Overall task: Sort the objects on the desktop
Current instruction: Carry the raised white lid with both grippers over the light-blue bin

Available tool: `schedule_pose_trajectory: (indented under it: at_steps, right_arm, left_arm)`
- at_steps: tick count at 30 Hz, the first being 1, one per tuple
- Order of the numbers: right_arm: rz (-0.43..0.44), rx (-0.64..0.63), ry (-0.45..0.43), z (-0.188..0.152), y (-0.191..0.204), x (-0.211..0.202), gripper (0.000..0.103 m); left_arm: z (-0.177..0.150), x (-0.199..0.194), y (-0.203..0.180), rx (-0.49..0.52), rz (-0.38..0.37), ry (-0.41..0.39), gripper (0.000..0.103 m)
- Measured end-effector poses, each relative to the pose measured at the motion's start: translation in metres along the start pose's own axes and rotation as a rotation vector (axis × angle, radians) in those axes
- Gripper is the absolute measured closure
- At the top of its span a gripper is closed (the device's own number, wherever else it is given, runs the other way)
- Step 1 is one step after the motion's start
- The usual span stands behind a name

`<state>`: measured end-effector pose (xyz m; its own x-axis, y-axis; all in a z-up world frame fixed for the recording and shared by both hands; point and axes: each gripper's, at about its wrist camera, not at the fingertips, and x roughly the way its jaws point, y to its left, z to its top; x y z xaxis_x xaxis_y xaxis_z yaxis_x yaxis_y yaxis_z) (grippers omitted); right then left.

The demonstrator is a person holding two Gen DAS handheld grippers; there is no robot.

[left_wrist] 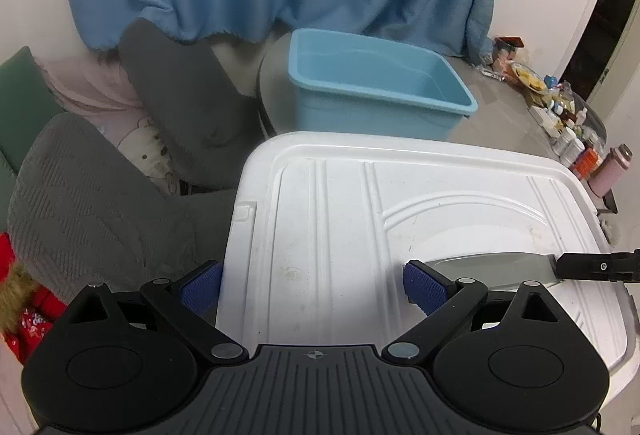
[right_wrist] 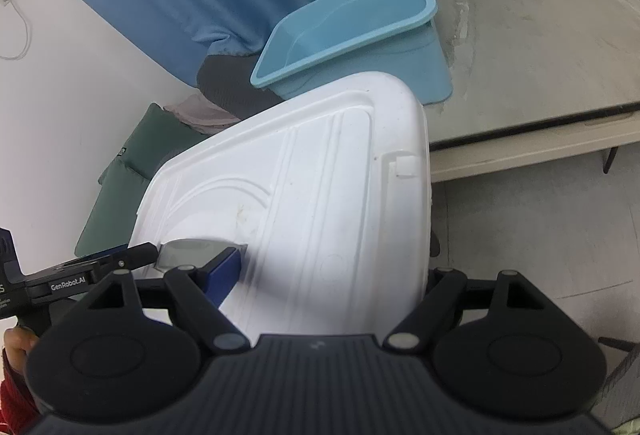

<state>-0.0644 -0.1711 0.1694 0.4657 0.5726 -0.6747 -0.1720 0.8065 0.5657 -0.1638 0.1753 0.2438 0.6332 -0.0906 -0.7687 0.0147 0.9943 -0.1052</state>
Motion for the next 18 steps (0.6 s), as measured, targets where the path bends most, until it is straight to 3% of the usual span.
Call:
schedule_pose_trajectory:
  at_steps: [18]
  right_arm:
    - [0.029,-0.011,0.038,0.077,-0.04,0.041,0.021]
  left_arm:
    - [0.077,0.068,-0.026,-0.024,0.038,0.016,0.006]
